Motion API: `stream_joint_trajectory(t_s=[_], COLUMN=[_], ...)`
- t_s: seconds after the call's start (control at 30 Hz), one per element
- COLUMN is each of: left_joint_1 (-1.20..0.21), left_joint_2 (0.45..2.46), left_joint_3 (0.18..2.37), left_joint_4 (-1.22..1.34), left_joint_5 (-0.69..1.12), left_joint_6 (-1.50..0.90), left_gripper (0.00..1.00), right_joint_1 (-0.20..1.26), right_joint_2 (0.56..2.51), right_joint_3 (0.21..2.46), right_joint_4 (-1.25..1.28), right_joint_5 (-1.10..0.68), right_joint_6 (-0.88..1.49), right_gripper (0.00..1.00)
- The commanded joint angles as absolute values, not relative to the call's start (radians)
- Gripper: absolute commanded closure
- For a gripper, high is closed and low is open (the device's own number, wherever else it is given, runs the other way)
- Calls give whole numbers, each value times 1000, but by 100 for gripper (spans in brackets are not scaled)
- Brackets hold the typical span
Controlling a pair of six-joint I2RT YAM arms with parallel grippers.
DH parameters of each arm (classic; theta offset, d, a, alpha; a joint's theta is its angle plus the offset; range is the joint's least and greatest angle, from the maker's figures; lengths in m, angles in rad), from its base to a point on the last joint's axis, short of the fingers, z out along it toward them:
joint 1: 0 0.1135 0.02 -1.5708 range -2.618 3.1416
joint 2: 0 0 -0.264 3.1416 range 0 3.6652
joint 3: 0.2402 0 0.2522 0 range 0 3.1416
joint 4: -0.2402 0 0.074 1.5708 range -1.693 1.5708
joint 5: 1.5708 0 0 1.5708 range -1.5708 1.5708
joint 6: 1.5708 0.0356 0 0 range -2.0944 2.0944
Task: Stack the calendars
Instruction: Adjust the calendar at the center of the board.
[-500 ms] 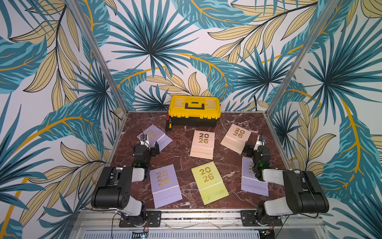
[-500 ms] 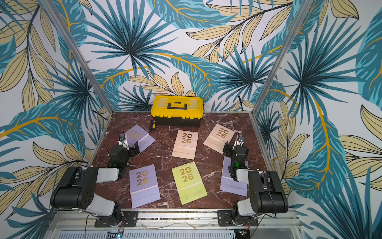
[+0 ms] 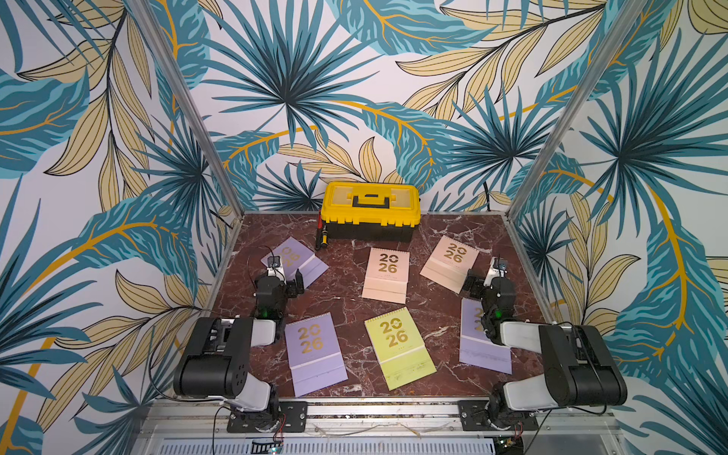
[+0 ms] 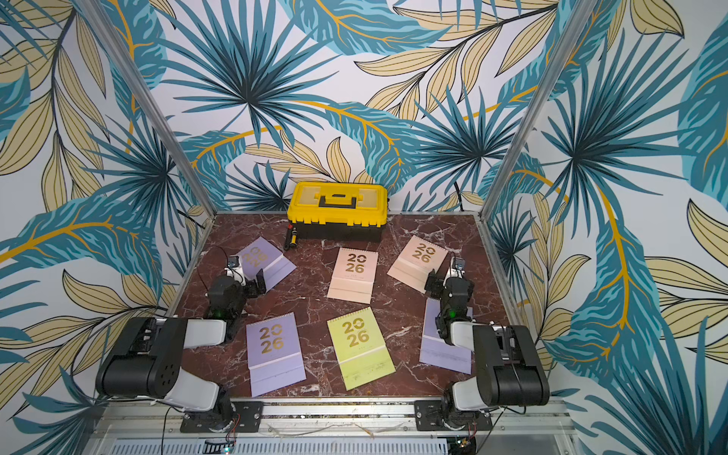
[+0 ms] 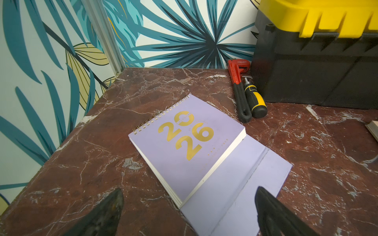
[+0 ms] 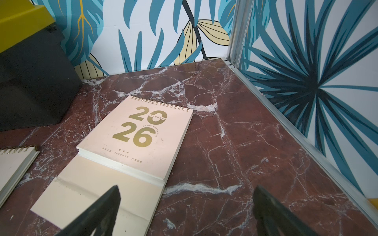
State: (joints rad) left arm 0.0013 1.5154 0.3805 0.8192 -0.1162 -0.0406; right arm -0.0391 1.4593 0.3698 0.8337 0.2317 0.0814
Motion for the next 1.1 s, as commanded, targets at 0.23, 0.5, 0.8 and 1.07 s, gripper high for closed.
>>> stream_joint_trajectory(t_s=[0.23,0.5,0.8,1.07], left_joint_1=[15,2,-35,-102], left_joint_2=[1525,1401,967,896], left_joint_3=[405,447,550,839], left_joint_4=[839,711,199,-409], left_joint_5=[-107,-133,-181,-75], left_joint_6=[-35,-14,-186,-390], left_gripper=[0,0,0,1], right_joint_1=[-36,-35,-35,-35], right_joint_2=[1471,1289,1011,878], right_joint_3=[380,435,828,899], right_joint_4=[848,602,-407,-854], right_joint_5=[242,227,246,-15], right_joint_6=[74,65,339,480], right_gripper=[0,0,0,0])
